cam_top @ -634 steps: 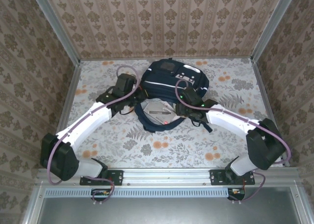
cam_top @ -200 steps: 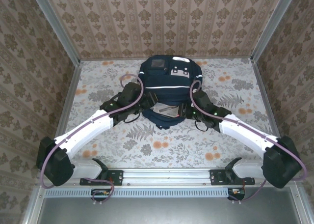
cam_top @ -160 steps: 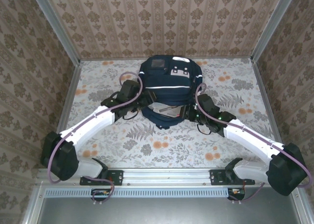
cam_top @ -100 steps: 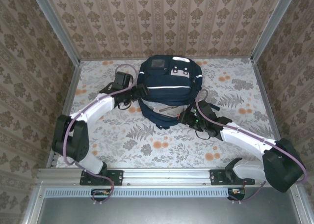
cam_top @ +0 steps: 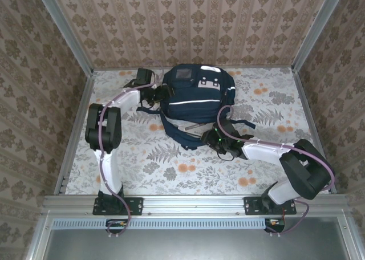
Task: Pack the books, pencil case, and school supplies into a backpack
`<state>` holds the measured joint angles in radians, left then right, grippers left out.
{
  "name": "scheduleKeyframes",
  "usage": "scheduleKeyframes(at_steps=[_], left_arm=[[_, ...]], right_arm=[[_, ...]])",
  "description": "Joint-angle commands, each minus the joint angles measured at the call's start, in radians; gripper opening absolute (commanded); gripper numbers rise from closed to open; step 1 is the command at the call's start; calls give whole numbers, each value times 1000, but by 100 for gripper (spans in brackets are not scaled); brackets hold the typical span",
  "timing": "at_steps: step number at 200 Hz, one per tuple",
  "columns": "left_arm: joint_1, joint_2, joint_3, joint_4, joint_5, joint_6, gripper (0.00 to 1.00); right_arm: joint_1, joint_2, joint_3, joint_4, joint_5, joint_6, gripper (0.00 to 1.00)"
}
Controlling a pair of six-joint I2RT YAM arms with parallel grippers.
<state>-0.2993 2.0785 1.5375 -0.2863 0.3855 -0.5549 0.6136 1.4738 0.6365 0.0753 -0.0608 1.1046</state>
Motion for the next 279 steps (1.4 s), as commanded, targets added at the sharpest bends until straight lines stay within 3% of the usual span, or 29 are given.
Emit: scheduleKeyframes(at_steps=[1, 29, 62, 115, 137, 155, 202, 224, 243, 257, 279], left_arm=[[5, 45, 3, -19, 28, 34, 59], [7, 23, -75, 45, 46, 8, 0], [5, -102, -265, 125, -7, -51, 0], [-68, -393, -571, 161, -142, -154, 0], [-150, -510, -673, 150, -225, -233, 0], [-273, -592, -745, 146, -306, -319, 0], [-526, -739, -826, 139, -493, -523, 0], [-561, -798, -826, 71, -558, -545, 0], [-544, -862, -840, 13, -598, -544, 28], [-514, -912, -857, 0, -605, -523, 48], [-424, -965, -914, 80, -560, -496, 58]], right_arm=[[3, -3, 30, -31, 59, -2, 41], [-10, -41, 39, -128, 111, -43, 15], [-53, -108, 35, -227, 143, -114, 0], [-213, -148, 56, -304, 121, -296, 0], [-309, -107, 97, -323, 71, -387, 0], [-374, -45, 153, -345, 40, -451, 0], [-469, 49, 297, -391, 11, -553, 0], [-481, 28, 306, -400, -6, -557, 23], [-477, -51, 259, -374, -39, -534, 36], [-471, -133, 219, -377, -52, -518, 38], [-443, -272, 144, -376, -55, -492, 40]])
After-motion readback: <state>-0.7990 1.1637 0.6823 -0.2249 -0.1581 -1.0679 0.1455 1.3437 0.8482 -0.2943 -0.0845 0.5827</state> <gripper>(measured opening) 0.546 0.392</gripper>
